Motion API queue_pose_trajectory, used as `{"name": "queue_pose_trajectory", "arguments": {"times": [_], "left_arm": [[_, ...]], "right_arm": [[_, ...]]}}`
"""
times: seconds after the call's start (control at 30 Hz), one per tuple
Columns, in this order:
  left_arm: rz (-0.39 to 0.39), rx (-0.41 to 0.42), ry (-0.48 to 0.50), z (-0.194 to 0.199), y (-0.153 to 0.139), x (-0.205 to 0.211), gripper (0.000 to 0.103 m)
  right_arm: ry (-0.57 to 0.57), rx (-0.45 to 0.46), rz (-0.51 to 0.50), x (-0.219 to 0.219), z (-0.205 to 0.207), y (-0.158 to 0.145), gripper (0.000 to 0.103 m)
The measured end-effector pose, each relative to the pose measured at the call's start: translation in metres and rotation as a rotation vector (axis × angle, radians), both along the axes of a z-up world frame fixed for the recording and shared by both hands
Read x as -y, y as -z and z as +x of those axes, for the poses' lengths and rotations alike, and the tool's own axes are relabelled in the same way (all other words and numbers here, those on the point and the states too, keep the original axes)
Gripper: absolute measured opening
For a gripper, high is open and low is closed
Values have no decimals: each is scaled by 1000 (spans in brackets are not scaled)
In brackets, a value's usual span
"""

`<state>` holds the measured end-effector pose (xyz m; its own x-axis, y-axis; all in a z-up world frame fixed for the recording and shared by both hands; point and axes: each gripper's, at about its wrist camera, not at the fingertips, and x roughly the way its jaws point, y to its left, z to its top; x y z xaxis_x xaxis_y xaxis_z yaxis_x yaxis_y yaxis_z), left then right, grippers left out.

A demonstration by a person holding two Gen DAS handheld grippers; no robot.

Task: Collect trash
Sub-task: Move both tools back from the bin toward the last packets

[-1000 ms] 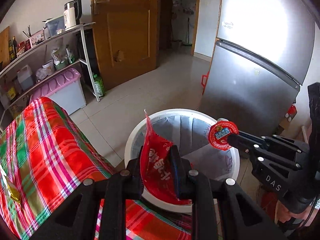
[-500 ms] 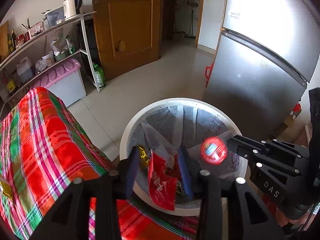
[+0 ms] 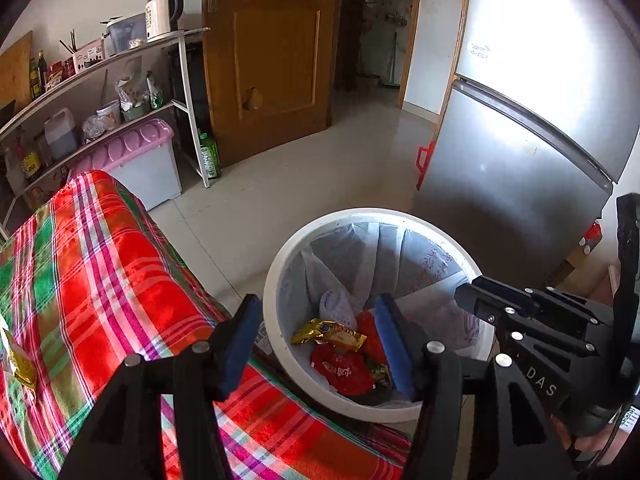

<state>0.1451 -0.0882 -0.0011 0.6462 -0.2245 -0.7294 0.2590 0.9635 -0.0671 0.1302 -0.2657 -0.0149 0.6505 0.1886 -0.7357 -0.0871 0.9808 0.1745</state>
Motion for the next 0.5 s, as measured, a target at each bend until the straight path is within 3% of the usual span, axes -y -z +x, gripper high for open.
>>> {"name": "queue_pose_trajectory", "arguments": {"times": [0.5], "left_arm": [[-21,71,-110,-27,-26,-64,63]], "right_arm": [[-98,57,4,-52,-9,-21,18]]}}
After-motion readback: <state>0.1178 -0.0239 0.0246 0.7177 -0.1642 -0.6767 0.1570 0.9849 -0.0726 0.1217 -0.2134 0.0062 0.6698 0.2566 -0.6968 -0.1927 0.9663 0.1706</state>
